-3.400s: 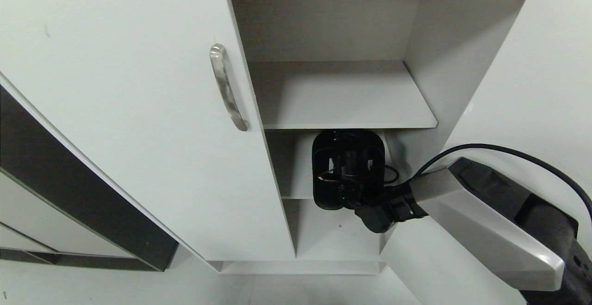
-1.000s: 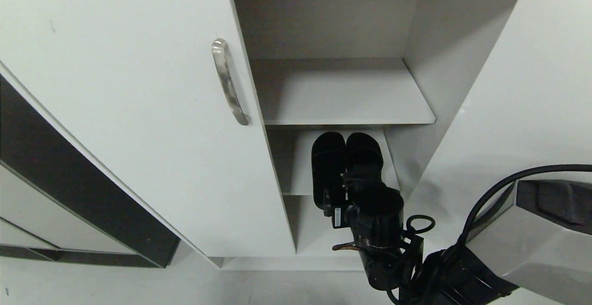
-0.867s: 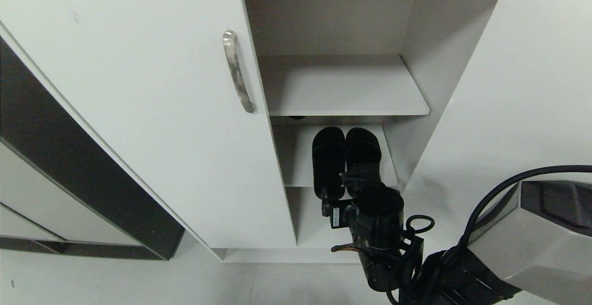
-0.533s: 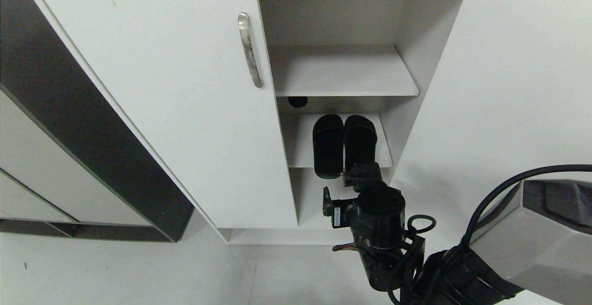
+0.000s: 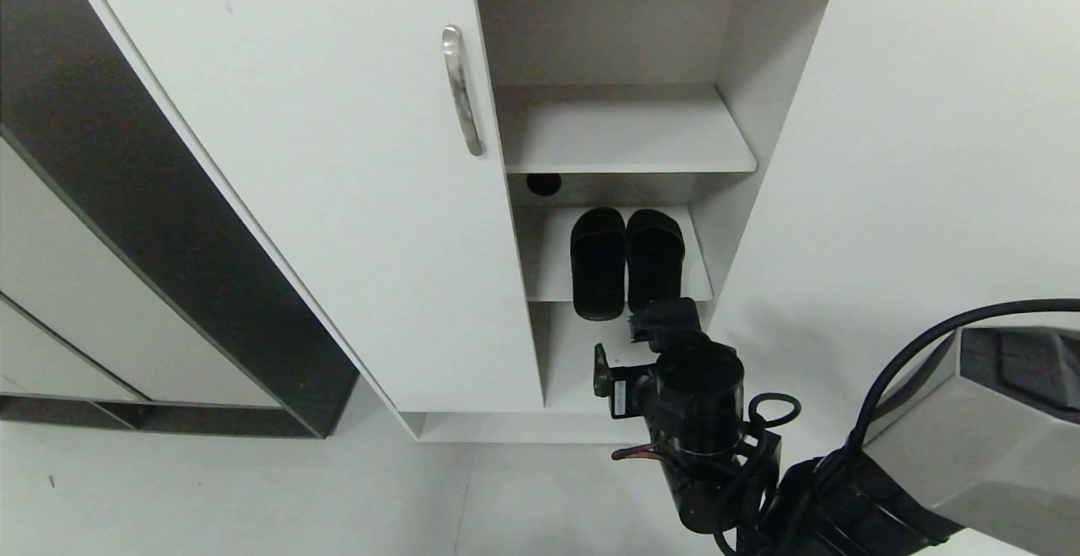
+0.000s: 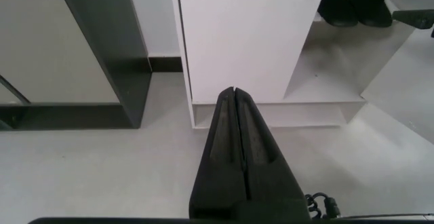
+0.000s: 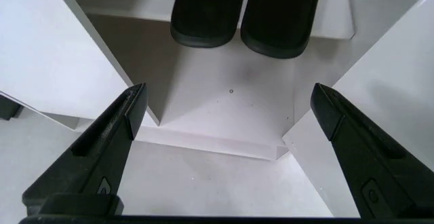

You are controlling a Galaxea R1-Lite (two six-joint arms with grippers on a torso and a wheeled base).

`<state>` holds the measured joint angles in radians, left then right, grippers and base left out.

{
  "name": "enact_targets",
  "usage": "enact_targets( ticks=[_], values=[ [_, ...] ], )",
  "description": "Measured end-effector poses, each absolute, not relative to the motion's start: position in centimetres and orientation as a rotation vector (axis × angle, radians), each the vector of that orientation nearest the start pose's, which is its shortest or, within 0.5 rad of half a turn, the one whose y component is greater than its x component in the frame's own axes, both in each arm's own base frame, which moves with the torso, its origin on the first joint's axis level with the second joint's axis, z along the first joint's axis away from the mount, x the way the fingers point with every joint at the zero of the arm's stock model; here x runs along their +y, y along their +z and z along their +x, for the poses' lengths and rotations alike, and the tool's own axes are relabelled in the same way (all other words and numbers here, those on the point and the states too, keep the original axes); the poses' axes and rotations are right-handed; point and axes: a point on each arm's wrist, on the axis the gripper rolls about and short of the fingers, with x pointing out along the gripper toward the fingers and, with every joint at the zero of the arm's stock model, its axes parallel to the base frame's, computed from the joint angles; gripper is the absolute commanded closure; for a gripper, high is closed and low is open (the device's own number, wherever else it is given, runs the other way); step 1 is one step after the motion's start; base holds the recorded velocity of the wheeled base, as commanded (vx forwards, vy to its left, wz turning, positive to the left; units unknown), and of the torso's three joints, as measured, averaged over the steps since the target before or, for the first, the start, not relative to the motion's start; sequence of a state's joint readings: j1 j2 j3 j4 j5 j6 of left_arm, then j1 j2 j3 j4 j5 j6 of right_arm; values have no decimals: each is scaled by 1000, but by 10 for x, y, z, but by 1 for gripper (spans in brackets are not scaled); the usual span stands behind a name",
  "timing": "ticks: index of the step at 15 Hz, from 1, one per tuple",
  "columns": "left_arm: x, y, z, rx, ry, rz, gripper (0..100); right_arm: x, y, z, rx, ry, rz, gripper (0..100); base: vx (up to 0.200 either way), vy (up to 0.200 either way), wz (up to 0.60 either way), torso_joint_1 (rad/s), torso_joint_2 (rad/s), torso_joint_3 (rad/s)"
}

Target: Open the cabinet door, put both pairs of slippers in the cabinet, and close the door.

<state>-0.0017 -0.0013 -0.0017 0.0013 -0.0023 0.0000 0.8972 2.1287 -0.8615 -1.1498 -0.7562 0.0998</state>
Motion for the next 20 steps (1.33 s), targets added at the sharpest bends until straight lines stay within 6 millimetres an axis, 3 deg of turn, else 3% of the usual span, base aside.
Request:
enact_targets(
  ticks=[13, 20],
  values=[
    [0, 76, -23, -2, -5, 6, 100, 288, 96, 246, 109, 148, -10, 0, 0, 0, 0, 1, 2, 195],
    [0, 76, -23, -3, -5, 8, 100, 276, 99, 236, 130, 213, -23, 0, 0, 0, 0, 0, 0, 8]
  ],
)
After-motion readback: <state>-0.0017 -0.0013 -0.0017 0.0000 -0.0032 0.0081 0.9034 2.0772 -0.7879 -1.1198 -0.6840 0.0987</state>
